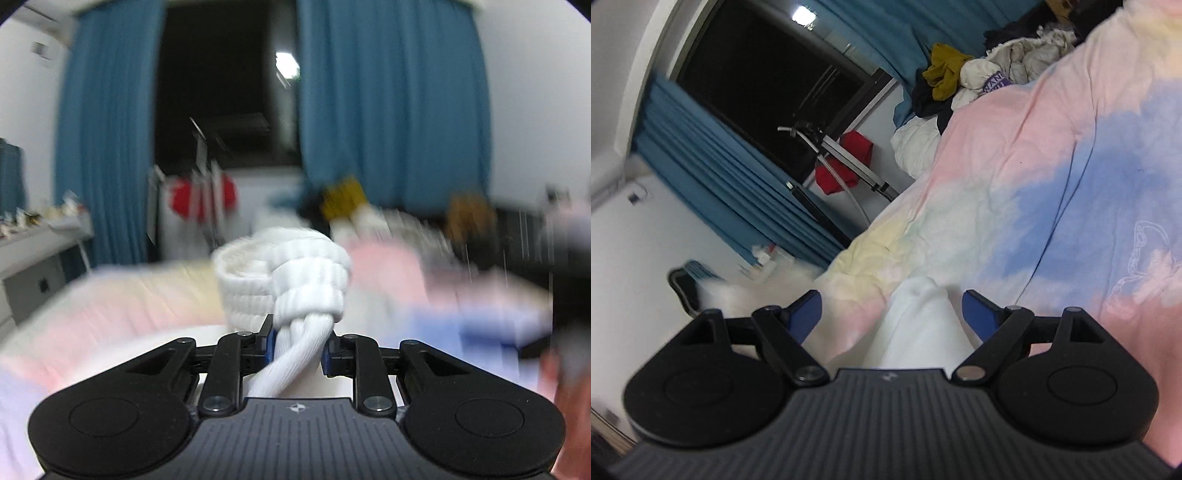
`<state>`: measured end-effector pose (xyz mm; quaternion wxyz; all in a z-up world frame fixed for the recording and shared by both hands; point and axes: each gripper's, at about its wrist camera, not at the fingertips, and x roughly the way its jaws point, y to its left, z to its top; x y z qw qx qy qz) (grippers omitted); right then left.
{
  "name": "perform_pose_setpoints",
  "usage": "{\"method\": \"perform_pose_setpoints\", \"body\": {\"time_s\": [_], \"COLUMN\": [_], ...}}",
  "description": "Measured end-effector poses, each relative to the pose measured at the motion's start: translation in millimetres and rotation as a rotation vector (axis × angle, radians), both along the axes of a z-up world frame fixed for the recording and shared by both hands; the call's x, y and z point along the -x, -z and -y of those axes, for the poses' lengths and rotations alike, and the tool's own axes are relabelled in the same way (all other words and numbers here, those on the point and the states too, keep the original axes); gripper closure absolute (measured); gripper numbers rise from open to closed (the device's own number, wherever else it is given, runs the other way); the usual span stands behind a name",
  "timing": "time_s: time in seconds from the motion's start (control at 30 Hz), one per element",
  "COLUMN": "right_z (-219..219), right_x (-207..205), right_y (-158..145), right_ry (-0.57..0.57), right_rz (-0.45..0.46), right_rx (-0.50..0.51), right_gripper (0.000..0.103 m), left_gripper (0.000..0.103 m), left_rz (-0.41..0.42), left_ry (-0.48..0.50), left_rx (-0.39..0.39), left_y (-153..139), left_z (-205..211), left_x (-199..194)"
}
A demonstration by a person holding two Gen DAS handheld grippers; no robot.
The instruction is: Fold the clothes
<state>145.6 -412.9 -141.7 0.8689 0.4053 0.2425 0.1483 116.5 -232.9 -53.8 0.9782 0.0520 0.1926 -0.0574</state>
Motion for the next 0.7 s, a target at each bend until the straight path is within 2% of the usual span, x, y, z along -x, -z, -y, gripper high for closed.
{"method": "perform_pose_setpoints", "body": {"time_s": [0.03,0.13,0.23,0.27,0.3,0.4,0.6,0.67,0.7], "right_z": [4,9,6,4,0,-11,-36,-43,-46], "right_x": [-3,-16,-31,-36,-41,-51,-70,-74,-76], "right_y": [3,14,22,23,23,22,22,23,23], "right_ry": [-0.018,-0.092,-0.149,-0.166,-0.184,-0.237,-0.315,-0.332,-0.340], "right_rz": [-0.003,-0.021,-0.039,-0.043,-0.047,-0.045,-0.046,-0.050,-0.051], "right_rx": [-0.029,-0.110,-0.158,-0.162,-0.160,-0.117,-0.006,0.027,0.043], "right_gripper": [0.017,0.017,0.023,0.024,0.027,0.029,0.042,0.057,0.059], "left_gripper": [0.079,0.078,0.073,0.068,0.059,0.043,0.042,0.042,0.042], "left_rz": [-0.037,-0.027,-0.028,-0.032,-0.031,-0.026,-0.049,-0.041,-0.037], "left_ry": [0.025,0.059,0.093,0.106,0.119,0.140,0.149,0.151,0.152], "left_rx": [-0.025,-0.116,-0.153,-0.157,-0.161,-0.190,-0.189,-0.196,-0.199], "left_y": [18,46,55,56,58,62,67,67,68], "left_z": [13,25,26,23,16,-10,-49,-57,-61], "left_x": [-4,4,5,7,8,12,35,41,43]}}
